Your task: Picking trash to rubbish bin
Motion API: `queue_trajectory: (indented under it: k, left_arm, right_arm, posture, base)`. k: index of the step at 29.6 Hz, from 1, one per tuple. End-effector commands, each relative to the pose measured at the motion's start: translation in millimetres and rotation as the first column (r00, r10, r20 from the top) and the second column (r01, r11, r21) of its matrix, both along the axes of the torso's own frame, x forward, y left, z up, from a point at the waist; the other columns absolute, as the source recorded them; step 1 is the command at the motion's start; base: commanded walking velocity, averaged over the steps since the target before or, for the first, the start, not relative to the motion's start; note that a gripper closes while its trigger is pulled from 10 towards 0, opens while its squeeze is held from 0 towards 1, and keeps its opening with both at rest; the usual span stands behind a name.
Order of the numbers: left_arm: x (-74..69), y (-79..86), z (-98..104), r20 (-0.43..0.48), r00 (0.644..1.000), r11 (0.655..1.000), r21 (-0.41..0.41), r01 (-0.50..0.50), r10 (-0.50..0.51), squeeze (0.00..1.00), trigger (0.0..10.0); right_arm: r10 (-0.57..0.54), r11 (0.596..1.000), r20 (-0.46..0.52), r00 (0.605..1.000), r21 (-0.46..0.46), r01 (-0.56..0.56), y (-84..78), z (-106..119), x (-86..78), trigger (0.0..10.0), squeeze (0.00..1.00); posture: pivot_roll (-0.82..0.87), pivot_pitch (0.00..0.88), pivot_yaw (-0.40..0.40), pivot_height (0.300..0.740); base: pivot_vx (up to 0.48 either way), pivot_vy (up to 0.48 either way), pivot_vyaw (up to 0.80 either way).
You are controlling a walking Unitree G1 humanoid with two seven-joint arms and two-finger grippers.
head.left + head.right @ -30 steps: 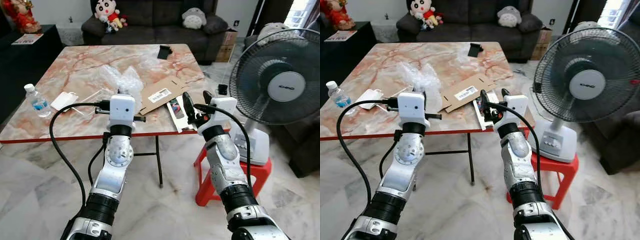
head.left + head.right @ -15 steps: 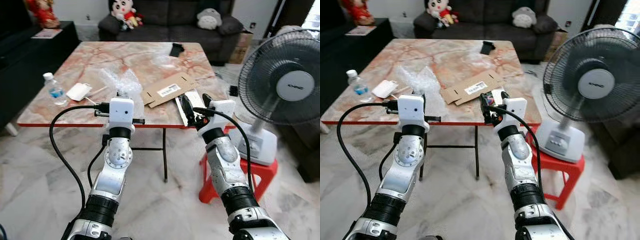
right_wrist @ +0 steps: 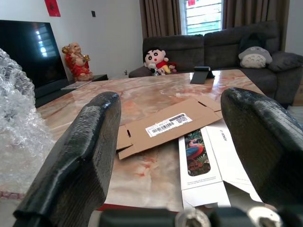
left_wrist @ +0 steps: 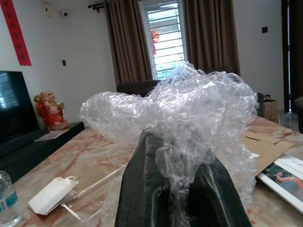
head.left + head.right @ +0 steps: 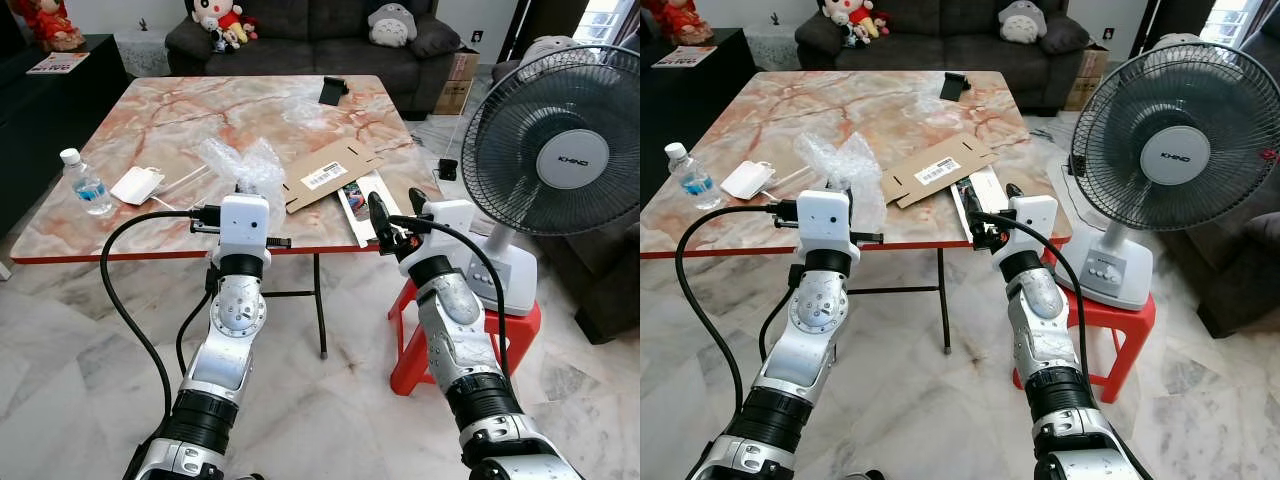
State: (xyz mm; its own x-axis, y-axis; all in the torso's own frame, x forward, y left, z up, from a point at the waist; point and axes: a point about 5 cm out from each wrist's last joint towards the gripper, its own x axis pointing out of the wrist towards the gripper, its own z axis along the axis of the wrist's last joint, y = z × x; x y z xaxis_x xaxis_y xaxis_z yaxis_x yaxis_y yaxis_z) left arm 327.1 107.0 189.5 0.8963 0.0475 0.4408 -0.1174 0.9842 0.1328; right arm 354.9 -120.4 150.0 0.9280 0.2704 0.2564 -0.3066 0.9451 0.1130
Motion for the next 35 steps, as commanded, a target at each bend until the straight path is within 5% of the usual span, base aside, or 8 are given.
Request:
queue_trajectory:
  k: [1, 25, 35]
  left_arm:
    - [0.9, -0.5, 2, 0.0, 1.0, 1.0, -0.002, -0.007, 0.007, 0.0, 10.0]
    - [-1.3, -0.1, -9, -0.031, 0.999, 1.0, 0.002, -0.009, 0.009, 0.0, 10.0]
    - [1.1, 4.6, -25, -0.104, 0.994, 1.0, 0.007, -0.012, 0.013, 0.0, 10.0]
  right_arm:
    - [-0.009, 1.0, -0.016, 1.0, -0.01, 0.009, -4.0, -3, -1.2, 10.0, 0.0]
    - [-0.045, 0.998, -0.104, 0.994, -0.037, 0.041, -18.4, -31, -10.7, 10.0, 0.0]
    - [-0.11, 0.994, -0.181, 0.977, -0.018, 0.108, -39.6, -46, -12.8, 10.0, 0.0]
  posture:
    - [-0.02, 0.064, -0.034, 0.74]
    - [-0.02, 0.042, -0.038, 0.74]
    - [-0.02, 0.038, -0.038, 0.74]
  base:
    - [0.0, 0.0, 0.0]
    - [-0.185, 0.0, 0.05]
    - [-0.184, 0.0, 0.0]
